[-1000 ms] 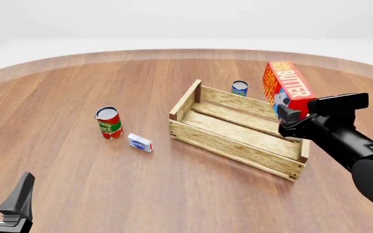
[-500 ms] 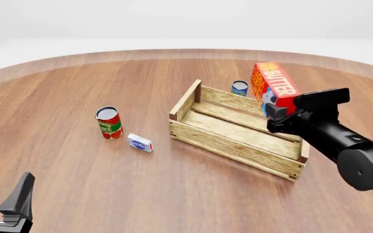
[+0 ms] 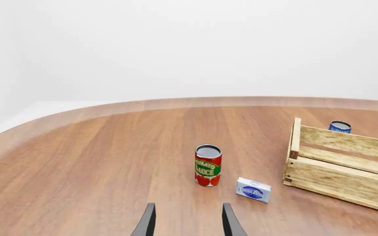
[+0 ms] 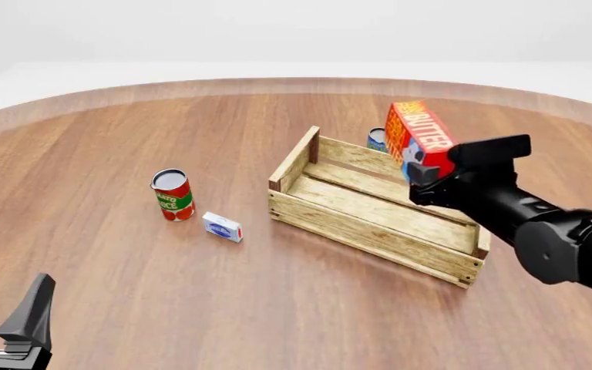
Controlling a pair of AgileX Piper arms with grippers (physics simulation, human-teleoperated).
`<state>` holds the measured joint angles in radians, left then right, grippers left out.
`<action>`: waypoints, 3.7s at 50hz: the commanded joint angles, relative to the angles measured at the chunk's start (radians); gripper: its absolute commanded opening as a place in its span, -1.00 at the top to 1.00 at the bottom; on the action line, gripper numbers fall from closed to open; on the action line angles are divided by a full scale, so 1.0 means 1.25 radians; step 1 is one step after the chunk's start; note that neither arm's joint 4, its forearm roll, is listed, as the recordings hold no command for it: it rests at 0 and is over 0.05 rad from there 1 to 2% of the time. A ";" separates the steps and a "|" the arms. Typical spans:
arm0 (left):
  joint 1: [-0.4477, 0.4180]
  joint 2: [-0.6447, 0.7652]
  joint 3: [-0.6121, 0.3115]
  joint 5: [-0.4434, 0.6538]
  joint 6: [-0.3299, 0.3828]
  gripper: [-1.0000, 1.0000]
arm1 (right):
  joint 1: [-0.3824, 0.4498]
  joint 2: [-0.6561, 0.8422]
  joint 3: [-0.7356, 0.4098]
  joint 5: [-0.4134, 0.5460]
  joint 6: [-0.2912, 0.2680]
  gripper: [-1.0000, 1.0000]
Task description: Pick up the butter and put it in the tray.
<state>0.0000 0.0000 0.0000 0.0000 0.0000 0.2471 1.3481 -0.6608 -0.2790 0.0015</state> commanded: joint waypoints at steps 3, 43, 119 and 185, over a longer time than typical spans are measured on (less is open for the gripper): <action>0.000 0.000 0.000 0.000 0.000 -1.00 | 0.009 0.039 -0.033 -0.010 0.023 1.00; 0.000 0.000 0.000 0.000 0.000 -1.00 | 0.001 0.149 -0.071 -0.047 0.023 1.00; 0.000 0.000 0.000 0.000 0.000 -1.00 | -0.004 0.342 -0.172 -0.063 0.037 1.00; 0.000 0.000 0.000 0.000 0.000 -1.00 | -0.012 0.392 -0.166 -0.068 0.040 1.00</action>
<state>0.0000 0.0000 0.0000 0.0000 0.0000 0.2336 1.8409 -0.8506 -0.3603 0.0349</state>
